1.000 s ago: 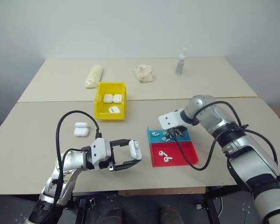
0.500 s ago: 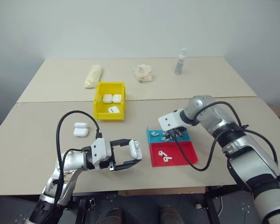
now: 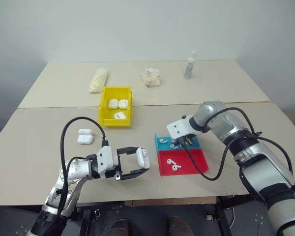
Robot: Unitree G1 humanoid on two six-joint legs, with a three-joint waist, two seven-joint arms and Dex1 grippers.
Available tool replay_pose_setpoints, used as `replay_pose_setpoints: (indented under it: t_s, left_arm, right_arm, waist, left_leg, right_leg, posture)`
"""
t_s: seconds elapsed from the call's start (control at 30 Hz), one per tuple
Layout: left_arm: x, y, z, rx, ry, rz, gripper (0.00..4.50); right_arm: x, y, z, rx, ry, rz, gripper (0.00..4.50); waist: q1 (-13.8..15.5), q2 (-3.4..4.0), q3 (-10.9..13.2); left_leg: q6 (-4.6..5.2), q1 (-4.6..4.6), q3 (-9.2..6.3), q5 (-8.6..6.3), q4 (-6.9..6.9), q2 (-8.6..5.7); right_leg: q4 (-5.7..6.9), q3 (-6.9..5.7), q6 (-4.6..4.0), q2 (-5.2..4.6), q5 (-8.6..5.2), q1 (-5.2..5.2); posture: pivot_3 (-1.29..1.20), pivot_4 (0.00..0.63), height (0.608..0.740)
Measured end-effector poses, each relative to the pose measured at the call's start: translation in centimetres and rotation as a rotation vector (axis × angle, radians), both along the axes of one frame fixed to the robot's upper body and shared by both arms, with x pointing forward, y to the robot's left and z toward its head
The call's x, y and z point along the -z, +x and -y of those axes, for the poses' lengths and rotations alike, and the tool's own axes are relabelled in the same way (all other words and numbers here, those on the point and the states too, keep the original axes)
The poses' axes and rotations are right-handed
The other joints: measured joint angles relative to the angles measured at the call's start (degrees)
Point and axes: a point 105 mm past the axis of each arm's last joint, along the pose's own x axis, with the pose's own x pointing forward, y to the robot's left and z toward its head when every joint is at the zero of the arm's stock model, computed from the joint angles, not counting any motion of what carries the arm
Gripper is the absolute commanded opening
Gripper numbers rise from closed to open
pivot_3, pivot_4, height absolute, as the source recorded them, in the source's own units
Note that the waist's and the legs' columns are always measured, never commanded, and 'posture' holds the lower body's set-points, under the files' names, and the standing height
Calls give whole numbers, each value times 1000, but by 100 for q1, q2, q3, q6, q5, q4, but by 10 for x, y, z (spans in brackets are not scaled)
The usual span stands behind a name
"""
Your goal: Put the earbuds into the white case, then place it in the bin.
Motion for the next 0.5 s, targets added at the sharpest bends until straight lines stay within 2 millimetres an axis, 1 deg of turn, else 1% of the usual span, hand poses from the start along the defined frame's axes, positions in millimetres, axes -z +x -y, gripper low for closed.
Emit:
replay_pose_setpoints:
  t_s: [0.07, 0.5]
  left_arm:
    - [0, 0, 0, 0, -1, 0, 2776]
    - [-1, 0, 2, 3, -10, 2, 2776]
  right_arm:
    - [0, 0, 0, -1, 1, 0, 890]
    - [-1, 0, 0, 15, 26, 12, 890]
  waist:
    - [0, 0, 0]
    - [2, 1, -2]
  left_leg:
    - [0, 0, 0, 0, 0, 0]
    - [1, 4, 0, 0, 0, 0]
  right_leg:
    - [0, 0, 0, 0, 0, 0]
    - [0, 1, 0, 0, 0, 3]
  posture:
    - [0, 150, 740]
    - [0, 150, 740]
